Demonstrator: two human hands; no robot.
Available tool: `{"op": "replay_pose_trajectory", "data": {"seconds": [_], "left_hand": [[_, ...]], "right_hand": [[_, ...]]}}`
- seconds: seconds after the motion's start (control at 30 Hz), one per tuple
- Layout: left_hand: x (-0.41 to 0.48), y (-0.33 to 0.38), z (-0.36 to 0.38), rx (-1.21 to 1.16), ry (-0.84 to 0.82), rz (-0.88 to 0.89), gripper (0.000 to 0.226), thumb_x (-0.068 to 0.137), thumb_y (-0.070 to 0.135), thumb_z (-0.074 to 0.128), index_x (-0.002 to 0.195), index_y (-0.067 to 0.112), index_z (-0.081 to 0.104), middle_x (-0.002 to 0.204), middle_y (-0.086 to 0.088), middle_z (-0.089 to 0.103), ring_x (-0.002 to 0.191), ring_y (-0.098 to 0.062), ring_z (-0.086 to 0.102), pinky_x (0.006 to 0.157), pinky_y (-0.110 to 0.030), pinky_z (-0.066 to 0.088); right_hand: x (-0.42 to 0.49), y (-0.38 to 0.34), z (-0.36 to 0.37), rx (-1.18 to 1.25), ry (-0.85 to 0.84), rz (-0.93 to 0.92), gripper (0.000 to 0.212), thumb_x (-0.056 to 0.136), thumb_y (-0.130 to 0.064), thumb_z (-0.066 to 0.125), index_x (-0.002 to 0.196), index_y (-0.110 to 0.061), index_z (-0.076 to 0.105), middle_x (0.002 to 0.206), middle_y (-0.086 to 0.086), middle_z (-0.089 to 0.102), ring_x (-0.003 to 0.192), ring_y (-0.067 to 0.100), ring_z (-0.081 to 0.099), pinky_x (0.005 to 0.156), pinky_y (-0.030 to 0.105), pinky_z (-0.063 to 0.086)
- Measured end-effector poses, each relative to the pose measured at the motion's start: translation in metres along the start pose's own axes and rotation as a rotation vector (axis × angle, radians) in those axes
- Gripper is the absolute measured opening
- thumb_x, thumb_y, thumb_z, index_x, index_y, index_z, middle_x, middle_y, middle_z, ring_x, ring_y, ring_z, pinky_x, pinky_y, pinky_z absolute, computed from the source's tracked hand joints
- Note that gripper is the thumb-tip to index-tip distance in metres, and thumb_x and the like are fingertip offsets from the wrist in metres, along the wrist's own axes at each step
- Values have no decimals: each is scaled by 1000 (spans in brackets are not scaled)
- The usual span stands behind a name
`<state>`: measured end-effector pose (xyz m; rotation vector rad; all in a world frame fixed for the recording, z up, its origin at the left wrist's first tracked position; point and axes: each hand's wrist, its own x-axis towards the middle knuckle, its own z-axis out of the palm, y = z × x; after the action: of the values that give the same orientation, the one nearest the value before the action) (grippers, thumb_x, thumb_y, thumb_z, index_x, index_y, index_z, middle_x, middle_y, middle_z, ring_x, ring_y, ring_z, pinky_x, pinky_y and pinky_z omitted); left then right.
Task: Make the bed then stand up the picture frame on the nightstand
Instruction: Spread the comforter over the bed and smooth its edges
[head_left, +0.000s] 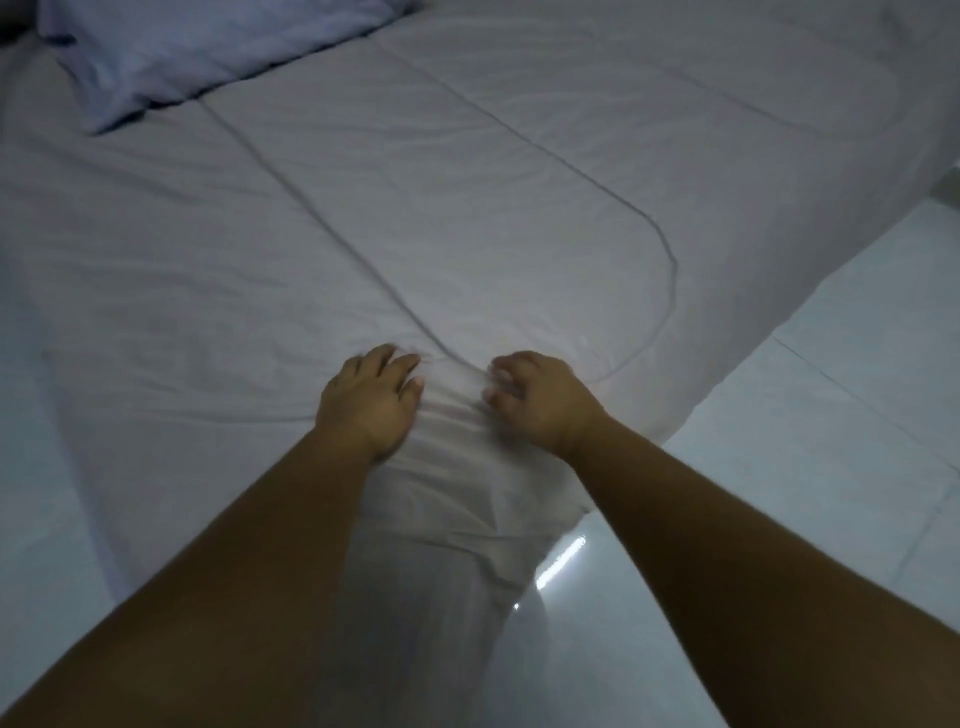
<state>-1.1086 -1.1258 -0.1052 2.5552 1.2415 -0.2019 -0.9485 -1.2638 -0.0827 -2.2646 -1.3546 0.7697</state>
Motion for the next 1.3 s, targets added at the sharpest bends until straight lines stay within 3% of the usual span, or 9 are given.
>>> {"op": "replay_pose_trajectory", "data": {"seconds": [0.17, 0.37, 0.43, 0.57, 0.77, 0.9, 1.03, 1.2, 1.3], "left_hand": [[1, -23, 23, 79, 11, 83, 49, 98, 47, 22, 146, 43, 15, 160, 10, 8, 147, -21, 6, 119, -41, 6], [0, -34, 27, 59, 42, 154, 50, 98, 47, 19, 147, 42, 11, 160, 11, 5, 147, -18, 1, 119, -41, 0], [3, -38, 23, 67, 58, 174, 50, 98, 46, 20, 147, 41, 12, 159, 11, 6, 147, -17, 2, 119, -41, 1], [8, -52, 17, 78, 65, 137, 50, 98, 45, 19, 147, 41, 10, 159, 12, 5, 147, -16, 0, 119, -41, 2], [-5, -77, 18, 49, 67, 101, 51, 98, 49, 18, 147, 43, 7, 159, 14, 0, 147, -15, -3, 119, -41, 0], [-3, -99, 14, 29, 79, 86, 50, 98, 47, 20, 147, 43, 8, 159, 13, 1, 147, -16, 0, 119, -40, 1], [-1, -123, 9, 31, 103, 77, 50, 99, 44, 23, 147, 41, 11, 160, 10, 5, 147, -17, 3, 119, -40, 3], [6, -139, 7, 48, 126, 97, 50, 98, 45, 25, 147, 41, 13, 159, 10, 9, 147, -17, 7, 119, -39, 5], [17, -147, 3, 58, 136, 87, 50, 98, 45, 26, 147, 41, 15, 159, 10, 10, 147, -18, 8, 119, -40, 6]], "right_hand": [[-26, -8, 92, -448, -141, -439, 64, 97, -48, 25, 150, -17, 8, 159, 9, 5, 146, 26, 3, 119, 42, -2], [-56, -22, 125, -386, -202, -1036, 48, 94, -35, 45, 137, -13, 46, 145, 5, 45, 137, 22, 37, 116, 37, 20], [-31, -27, 110, -296, -91, -940, 44, 92, -29, 50, 132, -10, 52, 141, 10, 50, 134, 28, 41, 116, 40, 23], [-9, -26, 112, -514, -164, -799, 56, 99, -41, 33, 148, -18, 21, 156, 3, 24, 145, 21, 15, 117, 32, -8], [-63, -55, 158, -325, -224, -1174, 50, 90, -36, 56, 135, -15, 50, 141, 2, 50, 135, 17, 40, 117, 31, 22], [-30, -72, 144, -313, -34, -915, 47, 89, -28, 60, 129, -5, 54, 137, 14, 53, 130, 27, 47, 115, 40, 26], [-4, -75, 139, -496, -119, -751, 61, 98, -45, 31, 149, -13, 19, 156, 8, 23, 145, 22, 18, 116, 38, -9], [-33, -99, 179, -353, -270, -1106, 52, 96, -40, 38, 140, -13, 43, 147, 4, 43, 138, 19, 35, 119, 34, 17], [-3, -111, 169, -327, -95, -1013, 48, 92, -34, 45, 133, -8, 51, 141, 11, 50, 132, 24, 44, 116, 37, 22]]}}
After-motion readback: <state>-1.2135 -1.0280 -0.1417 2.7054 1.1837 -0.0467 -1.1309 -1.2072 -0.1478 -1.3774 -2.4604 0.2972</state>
